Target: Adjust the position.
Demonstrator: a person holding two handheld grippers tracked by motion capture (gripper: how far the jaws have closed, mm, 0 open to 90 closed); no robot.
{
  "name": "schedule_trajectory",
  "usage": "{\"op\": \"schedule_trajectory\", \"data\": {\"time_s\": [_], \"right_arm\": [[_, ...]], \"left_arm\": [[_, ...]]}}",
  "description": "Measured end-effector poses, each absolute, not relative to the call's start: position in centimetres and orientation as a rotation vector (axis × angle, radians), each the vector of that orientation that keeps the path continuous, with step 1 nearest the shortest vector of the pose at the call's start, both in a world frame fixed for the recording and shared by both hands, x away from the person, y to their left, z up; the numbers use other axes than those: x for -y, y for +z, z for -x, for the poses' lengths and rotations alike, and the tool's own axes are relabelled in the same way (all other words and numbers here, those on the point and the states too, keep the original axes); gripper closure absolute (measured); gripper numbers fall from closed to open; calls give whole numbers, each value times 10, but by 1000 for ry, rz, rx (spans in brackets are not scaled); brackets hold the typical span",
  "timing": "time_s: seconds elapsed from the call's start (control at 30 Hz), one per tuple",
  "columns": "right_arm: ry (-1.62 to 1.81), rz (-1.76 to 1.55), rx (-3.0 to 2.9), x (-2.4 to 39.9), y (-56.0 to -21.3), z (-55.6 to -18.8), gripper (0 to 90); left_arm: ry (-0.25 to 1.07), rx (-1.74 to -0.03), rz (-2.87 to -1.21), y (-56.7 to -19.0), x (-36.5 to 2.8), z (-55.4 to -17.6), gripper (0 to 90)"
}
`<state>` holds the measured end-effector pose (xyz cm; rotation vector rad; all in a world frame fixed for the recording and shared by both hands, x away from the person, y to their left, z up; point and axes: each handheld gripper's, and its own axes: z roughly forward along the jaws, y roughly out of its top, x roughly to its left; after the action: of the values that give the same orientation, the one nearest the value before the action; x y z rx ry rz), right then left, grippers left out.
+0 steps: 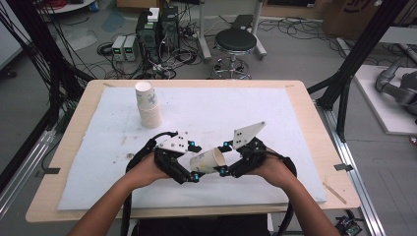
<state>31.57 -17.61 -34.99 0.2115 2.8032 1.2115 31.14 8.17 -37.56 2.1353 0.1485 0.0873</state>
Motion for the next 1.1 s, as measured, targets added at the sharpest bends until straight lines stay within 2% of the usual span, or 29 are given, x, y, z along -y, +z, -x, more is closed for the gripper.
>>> {"op": "schedule_trajectory", "data": {"time_s": [0.63,1.1], "right_arm": [[970,-115,-2858,153,-343,-316,365],[835,-54,-2878,138,-343,-314,365]], "left_arm": [[107,-146,-2250,-383,-75,-312,195],[89,-141,-2289,-386,-70,-315,277]]}}
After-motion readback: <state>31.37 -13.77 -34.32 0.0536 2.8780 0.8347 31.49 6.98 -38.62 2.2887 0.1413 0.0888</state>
